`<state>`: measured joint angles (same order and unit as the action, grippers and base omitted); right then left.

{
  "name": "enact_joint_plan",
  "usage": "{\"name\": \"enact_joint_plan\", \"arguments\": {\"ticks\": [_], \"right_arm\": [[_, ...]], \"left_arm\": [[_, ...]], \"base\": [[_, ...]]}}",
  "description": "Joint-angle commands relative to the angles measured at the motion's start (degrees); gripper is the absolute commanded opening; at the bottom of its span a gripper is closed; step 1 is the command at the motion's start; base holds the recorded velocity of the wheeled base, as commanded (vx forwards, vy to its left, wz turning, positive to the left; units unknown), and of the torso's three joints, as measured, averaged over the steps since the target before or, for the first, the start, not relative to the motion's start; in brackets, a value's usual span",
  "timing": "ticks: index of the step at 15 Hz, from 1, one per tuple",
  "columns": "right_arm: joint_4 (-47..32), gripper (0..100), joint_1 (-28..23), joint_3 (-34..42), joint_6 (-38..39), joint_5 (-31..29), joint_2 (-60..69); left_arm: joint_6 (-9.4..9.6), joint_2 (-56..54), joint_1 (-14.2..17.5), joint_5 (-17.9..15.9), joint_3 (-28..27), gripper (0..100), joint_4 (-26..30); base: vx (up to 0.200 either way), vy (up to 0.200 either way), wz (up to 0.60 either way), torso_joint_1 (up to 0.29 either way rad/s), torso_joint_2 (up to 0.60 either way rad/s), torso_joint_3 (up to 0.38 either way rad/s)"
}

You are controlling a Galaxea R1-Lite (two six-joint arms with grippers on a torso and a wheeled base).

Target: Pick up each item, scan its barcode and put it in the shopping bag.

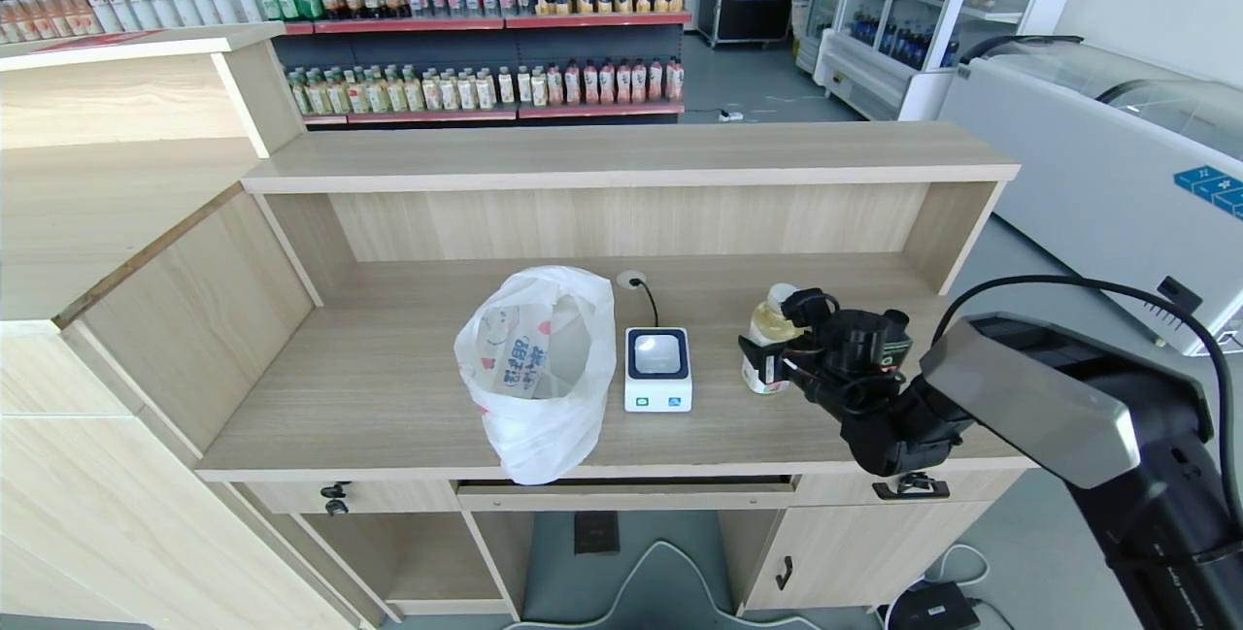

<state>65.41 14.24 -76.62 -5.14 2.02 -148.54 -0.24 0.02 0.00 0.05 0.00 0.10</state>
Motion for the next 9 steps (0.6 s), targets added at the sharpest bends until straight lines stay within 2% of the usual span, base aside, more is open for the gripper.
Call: {"name": "enact_joint_plan", "arguments": {"ticks": [1, 6, 9], "right_arm": [[0.2, 0, 0.1, -0.7, -0.4, 0.0, -0.1], [0.4, 0, -0.6, 1.7, -2.3, 0.1, 2.5], [-5.4, 0, -1.3, 7.1, 3.7, 0.3, 16.0]], "left_arm": [[-0.02, 0.0, 0.0, 0.0, 0.0, 100, 0.0], [-0.02, 0.0, 0.0, 0.0, 0.0, 100, 0.0], [-0.02, 0.0, 0.0, 0.0, 0.0, 100, 0.0]], "base": [[0.000, 0.000, 0.00, 0.000, 0.00, 0.000], [0.000, 0.000, 0.00, 0.000, 0.00, 0.000], [0.000, 0.000, 0.00, 0.000, 0.00, 0.000]]}}
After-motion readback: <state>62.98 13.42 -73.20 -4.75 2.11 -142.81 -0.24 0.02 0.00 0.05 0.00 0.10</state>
